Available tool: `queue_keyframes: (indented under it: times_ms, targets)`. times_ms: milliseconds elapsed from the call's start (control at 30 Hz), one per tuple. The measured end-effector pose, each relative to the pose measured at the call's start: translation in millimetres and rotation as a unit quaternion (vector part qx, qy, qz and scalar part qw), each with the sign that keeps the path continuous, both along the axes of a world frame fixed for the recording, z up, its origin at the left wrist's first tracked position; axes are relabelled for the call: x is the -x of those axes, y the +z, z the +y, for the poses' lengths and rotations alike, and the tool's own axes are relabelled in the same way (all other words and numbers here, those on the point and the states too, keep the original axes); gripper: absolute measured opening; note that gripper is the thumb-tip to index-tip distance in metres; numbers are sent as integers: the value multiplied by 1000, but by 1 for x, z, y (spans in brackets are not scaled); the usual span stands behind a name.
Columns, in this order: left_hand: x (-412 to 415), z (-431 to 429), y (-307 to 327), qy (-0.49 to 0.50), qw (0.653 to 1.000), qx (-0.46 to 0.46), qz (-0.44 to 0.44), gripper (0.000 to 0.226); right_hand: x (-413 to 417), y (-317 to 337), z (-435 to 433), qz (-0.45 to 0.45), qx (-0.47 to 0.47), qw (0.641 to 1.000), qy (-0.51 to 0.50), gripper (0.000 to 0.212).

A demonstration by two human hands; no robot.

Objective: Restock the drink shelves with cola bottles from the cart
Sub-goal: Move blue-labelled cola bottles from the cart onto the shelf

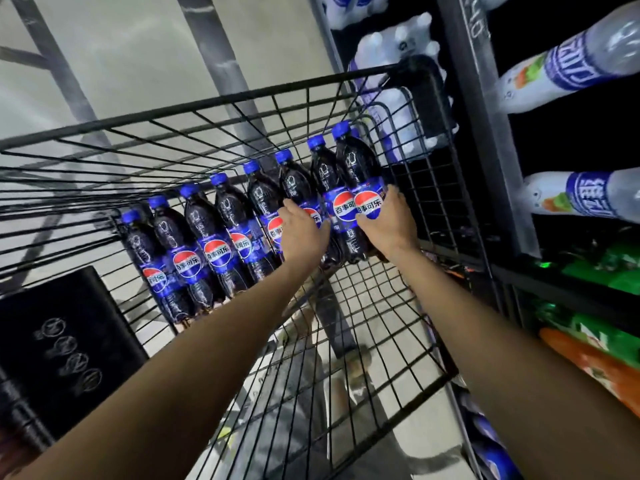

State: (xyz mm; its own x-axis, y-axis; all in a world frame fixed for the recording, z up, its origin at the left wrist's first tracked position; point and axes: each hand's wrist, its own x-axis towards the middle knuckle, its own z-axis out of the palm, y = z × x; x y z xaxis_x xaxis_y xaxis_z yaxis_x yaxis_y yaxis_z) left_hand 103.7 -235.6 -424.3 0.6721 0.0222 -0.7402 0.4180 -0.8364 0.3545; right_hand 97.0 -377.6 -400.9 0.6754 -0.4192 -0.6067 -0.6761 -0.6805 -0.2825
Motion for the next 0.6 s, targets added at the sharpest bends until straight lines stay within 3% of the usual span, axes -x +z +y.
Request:
queue_keyframes:
  times_ms: [167,400,600]
  targets:
    - [-22,6,-7,12,1000,-27,6,74,17,2,-7,-19,-80,993,-80,54]
    - [-38,4,-7,71,997,0,41,74,35,8,-4,-43,-116,982,-145,52]
    - [-35,-2,-17,119,992,17,38,83,45,11,-4,-30,-123,982,-138,55]
